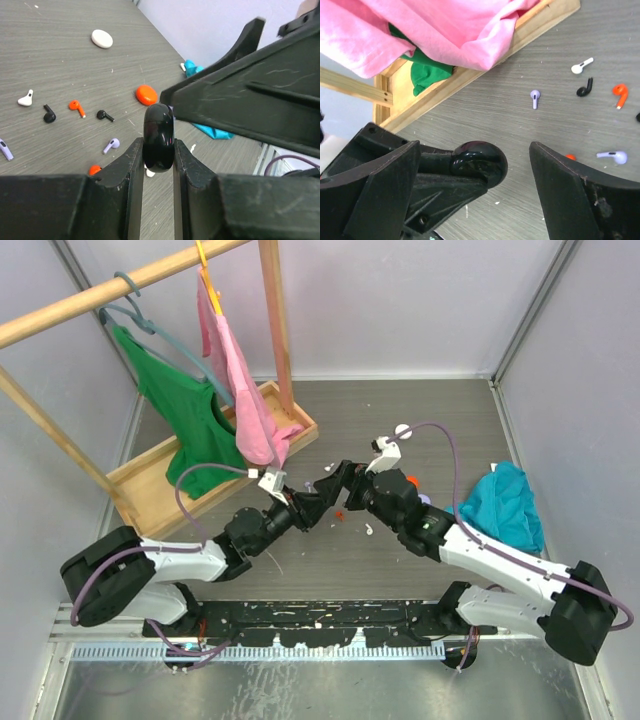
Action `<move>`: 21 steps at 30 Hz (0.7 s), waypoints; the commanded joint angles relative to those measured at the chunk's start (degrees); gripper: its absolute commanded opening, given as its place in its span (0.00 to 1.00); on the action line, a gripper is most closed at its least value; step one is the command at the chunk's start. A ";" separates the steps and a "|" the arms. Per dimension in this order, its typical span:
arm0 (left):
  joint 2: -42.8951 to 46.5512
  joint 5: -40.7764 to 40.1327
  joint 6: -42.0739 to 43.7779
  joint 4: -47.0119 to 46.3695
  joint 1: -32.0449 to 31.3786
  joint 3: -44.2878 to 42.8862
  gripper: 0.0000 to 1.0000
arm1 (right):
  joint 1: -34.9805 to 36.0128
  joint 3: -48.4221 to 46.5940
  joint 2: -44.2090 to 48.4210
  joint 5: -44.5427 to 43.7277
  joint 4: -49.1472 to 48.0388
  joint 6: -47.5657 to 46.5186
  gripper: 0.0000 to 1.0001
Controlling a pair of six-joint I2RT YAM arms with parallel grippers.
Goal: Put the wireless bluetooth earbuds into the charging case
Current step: Pick up the charging case at the center of the board.
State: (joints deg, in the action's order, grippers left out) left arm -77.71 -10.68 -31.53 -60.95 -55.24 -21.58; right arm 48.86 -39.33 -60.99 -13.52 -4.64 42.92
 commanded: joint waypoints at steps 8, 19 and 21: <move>3.70 30.28 -4.09 1.79 11.95 -0.78 0.00 | -10.82 -4.24 6.60 24.60 2.74 -28.63 0.96; 8.59 41.94 -7.60 -2.49 16.68 2.10 0.00 | -13.54 -4.22 5.21 42.37 4.10 -39.08 0.97; 8.97 42.98 -8.68 -4.59 16.75 2.64 0.00 | -13.53 -4.45 4.37 46.20 3.25 -39.53 0.95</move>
State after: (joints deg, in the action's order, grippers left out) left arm -70.54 27.00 -37.65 -57.93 -39.03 -19.97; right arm 35.40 -41.56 -55.64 22.24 1.87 7.40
